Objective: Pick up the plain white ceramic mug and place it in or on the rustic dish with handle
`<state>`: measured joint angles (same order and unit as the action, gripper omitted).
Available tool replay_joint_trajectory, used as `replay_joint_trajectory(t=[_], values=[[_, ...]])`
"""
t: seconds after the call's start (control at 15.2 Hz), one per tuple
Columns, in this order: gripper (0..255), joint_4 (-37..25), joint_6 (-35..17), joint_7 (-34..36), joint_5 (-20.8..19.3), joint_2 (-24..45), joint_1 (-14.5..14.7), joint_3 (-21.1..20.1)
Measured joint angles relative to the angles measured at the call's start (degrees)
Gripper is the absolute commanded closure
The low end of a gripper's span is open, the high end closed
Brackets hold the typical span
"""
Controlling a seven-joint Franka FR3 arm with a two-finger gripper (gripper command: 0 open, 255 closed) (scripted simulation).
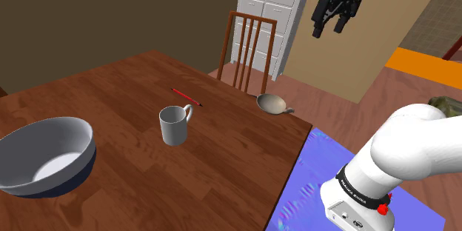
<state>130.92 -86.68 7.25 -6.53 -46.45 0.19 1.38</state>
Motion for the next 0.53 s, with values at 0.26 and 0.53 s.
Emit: replay_joint_trajectory(t=[0.26, 0.53], values=[[0, 1.28, -1.88, 2.98, 1.67, 0.79, 0.59, -2.27], [0, 4.20, -5.88, 8.65, 4.79, 2.06, 1.79, -6.67]])
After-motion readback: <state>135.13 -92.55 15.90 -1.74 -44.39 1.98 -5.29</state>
